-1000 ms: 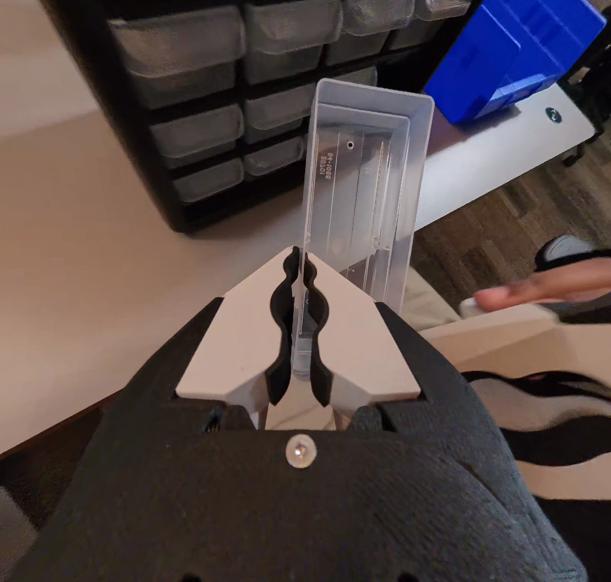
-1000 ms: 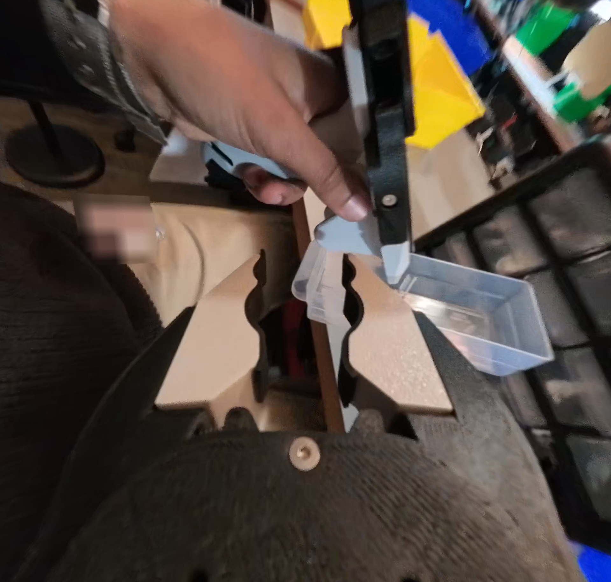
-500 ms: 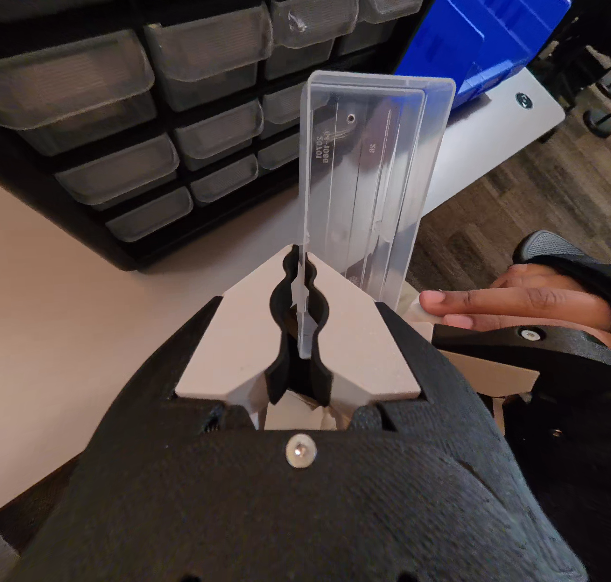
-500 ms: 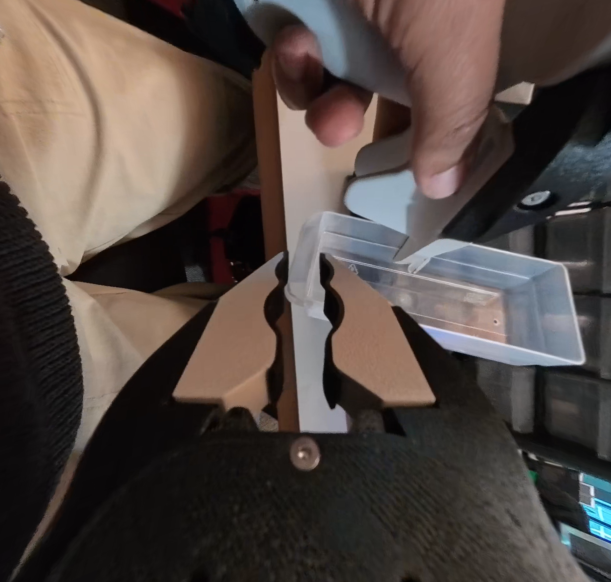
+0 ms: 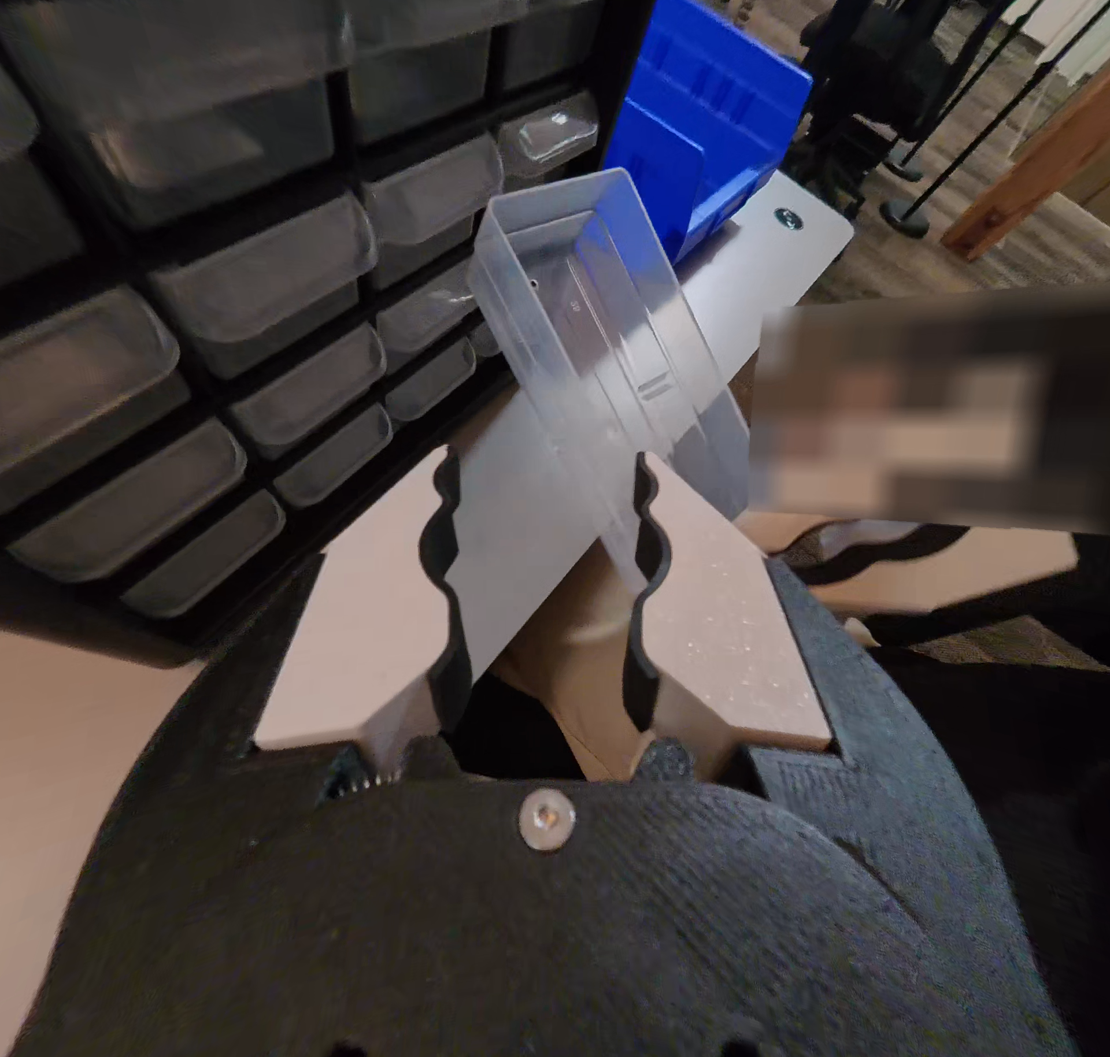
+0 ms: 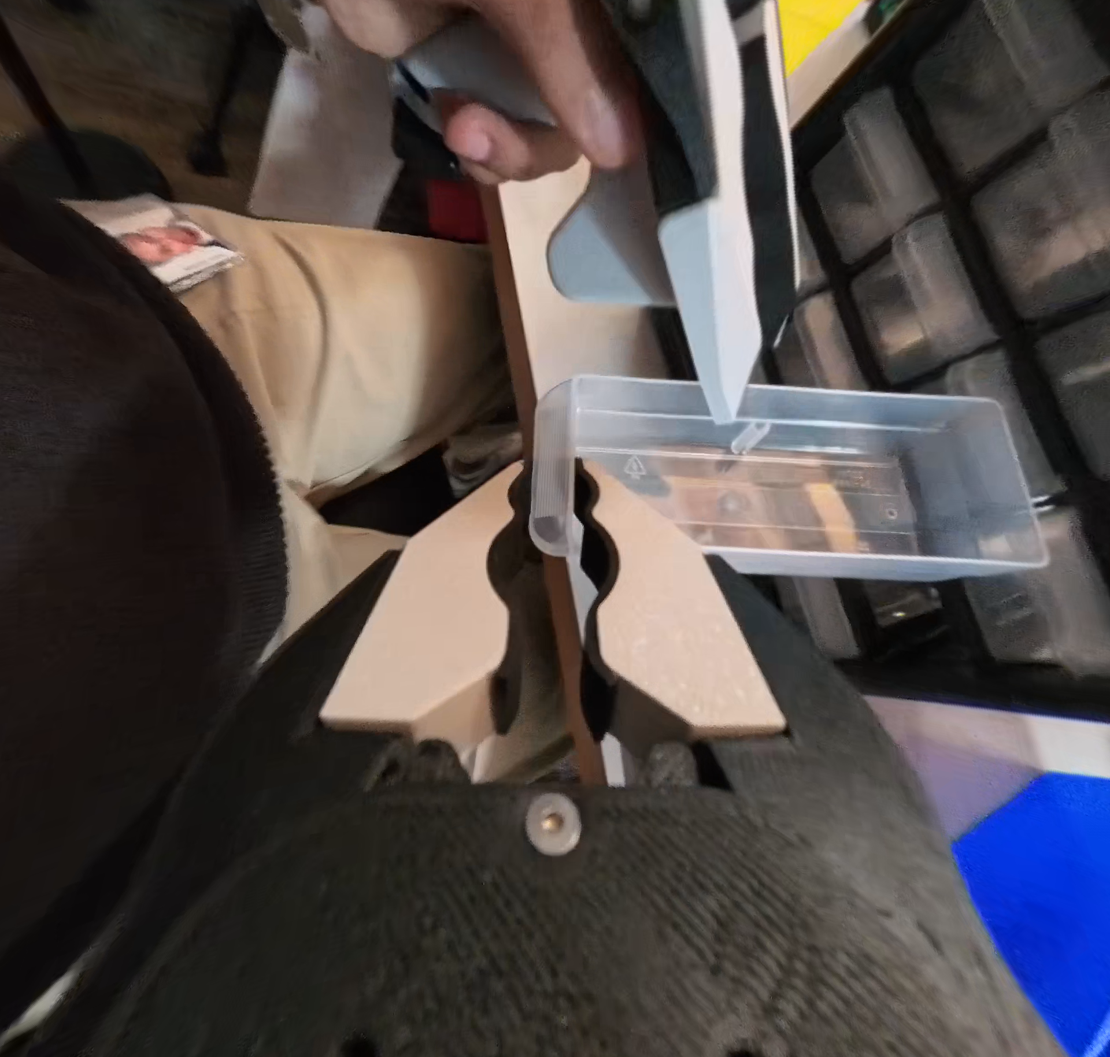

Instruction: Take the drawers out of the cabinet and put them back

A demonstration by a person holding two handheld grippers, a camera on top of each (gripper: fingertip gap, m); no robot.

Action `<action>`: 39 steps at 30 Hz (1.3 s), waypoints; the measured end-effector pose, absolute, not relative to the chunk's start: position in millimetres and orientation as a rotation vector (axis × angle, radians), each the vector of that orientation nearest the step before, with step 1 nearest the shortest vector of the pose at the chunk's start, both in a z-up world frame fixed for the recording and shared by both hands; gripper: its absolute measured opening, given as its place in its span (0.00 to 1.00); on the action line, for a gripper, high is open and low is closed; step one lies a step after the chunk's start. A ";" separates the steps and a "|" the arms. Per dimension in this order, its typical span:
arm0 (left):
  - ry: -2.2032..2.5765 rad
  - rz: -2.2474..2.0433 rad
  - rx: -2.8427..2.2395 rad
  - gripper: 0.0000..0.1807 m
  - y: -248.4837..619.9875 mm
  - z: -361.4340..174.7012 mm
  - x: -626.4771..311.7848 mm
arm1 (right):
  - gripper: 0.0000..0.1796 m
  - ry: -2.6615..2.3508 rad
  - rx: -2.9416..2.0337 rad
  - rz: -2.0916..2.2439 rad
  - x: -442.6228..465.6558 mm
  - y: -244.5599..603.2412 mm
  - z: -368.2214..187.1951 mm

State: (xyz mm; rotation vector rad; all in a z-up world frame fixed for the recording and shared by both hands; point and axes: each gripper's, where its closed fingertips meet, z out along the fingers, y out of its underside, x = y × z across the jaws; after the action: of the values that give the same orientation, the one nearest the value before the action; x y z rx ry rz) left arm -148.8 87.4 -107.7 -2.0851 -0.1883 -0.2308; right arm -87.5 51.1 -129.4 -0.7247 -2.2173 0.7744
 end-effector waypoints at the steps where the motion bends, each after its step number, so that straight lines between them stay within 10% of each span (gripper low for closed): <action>1: -0.172 -0.228 -2.079 0.36 87.0 -107.4 -148.8 | 0.06 -2.243 -0.742 0.825 -82.2 55.8 -126.9; 39: -0.124 -0.475 -2.042 0.40 65.2 -156.4 -140.8 | 0.10 -2.539 -0.904 0.943 -99.1 145.7 -144.1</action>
State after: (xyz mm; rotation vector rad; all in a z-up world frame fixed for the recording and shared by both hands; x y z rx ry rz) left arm -140.8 65.2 -156.4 -2.0418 -0.1243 -0.4754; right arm -99.1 145.7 -144.1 -0.9040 -2.5395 0.9427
